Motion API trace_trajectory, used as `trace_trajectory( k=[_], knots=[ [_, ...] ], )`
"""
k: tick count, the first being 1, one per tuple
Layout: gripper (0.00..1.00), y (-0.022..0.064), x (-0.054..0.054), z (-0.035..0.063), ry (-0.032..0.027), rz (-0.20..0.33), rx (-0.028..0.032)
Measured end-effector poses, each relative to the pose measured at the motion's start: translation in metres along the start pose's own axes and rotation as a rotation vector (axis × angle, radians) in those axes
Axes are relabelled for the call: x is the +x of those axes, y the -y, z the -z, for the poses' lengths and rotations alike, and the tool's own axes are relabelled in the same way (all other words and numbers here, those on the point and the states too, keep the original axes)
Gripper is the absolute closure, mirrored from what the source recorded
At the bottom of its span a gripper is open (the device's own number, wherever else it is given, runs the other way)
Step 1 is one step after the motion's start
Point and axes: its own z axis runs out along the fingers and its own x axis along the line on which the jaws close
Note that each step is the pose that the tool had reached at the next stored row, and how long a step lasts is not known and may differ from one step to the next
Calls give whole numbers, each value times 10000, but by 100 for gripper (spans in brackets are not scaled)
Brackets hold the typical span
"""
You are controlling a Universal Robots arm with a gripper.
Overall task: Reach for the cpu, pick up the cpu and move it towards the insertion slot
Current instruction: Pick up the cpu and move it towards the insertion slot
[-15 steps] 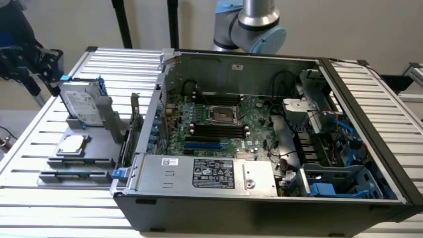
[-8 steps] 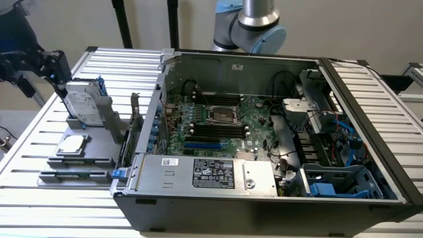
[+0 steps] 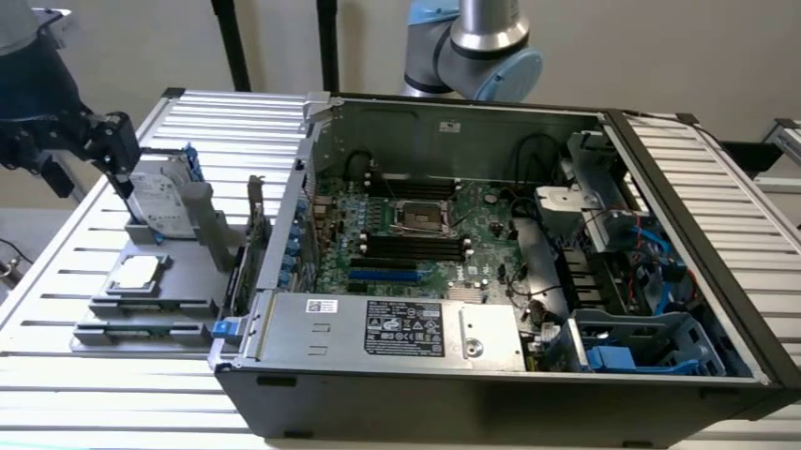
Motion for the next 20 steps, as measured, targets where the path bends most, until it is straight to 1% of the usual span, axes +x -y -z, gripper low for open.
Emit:
trace_trajectory(
  k=[20],
  knots=[
    [29,198,-39,-356,-1,17,0]
  ],
)
